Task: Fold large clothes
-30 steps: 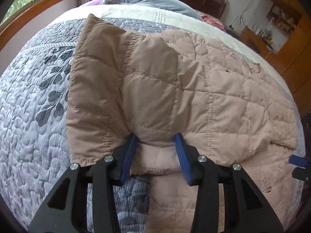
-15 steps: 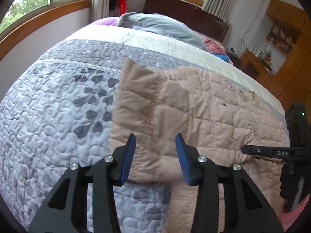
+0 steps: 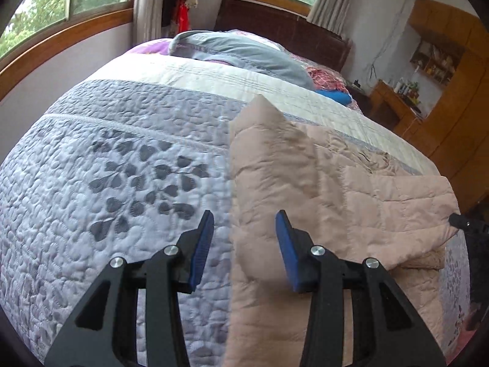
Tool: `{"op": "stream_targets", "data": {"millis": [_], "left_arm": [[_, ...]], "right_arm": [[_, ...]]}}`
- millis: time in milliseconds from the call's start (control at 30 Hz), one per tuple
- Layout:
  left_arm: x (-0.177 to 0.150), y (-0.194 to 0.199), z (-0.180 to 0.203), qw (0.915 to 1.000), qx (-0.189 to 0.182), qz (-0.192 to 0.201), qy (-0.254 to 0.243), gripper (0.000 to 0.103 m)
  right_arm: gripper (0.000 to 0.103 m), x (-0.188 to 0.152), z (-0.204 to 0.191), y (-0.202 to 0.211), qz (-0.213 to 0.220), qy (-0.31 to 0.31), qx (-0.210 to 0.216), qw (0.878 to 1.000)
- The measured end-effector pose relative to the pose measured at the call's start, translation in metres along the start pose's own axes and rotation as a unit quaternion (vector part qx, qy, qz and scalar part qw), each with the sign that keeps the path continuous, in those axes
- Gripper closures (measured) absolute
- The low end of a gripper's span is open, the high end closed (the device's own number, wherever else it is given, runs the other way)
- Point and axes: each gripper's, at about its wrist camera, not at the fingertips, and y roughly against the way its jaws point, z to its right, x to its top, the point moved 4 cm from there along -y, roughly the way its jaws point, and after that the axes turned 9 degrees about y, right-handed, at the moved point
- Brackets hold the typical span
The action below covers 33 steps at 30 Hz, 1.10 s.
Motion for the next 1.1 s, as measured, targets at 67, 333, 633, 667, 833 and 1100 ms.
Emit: {"op": "stream_targets", "data": {"millis": [67, 333, 633, 667, 833, 1100], "left_arm": [[-0.002, -0.008, 0.014, 0.9999, 0.000, -0.004, -0.015, 0.062], [-0.012, -0.052, 0.056, 0.9973, 0.005, -0.039, -0.062, 0.062], [-0.022, -0.092, 0.052, 0.9956, 0.027, -0.064, -0.062, 0.060], [-0.022, -0.091, 0.053, 0.9955, 0.029, -0.064, -0.063, 0.060], [-0.022, -0.063, 0.060, 0.9966, 0.032, -0.050, -0.057, 0.060], [-0.045, -0.042, 0.116, 0.9938, -0.011, -0.053, -0.097, 0.059]], "right_arm": [[0.095, -0.004, 0.016, 0.010, 0.006, -0.012, -0.010, 1.000], [0.095, -0.022, 0.084, 0.011, 0.007, -0.069, -0.033, 0.997], [0.094, -0.055, 0.116, -0.047, -0.041, -0.102, -0.032, 0.993], [0.094, -0.055, 0.116, -0.047, -0.039, -0.103, -0.031, 0.993], [0.087, -0.056, 0.105, -0.017, -0.014, -0.076, -0.088, 0.993], [0.087, -0.051, 0.036, -0.005, -0.008, -0.011, -0.048, 0.999]]}}
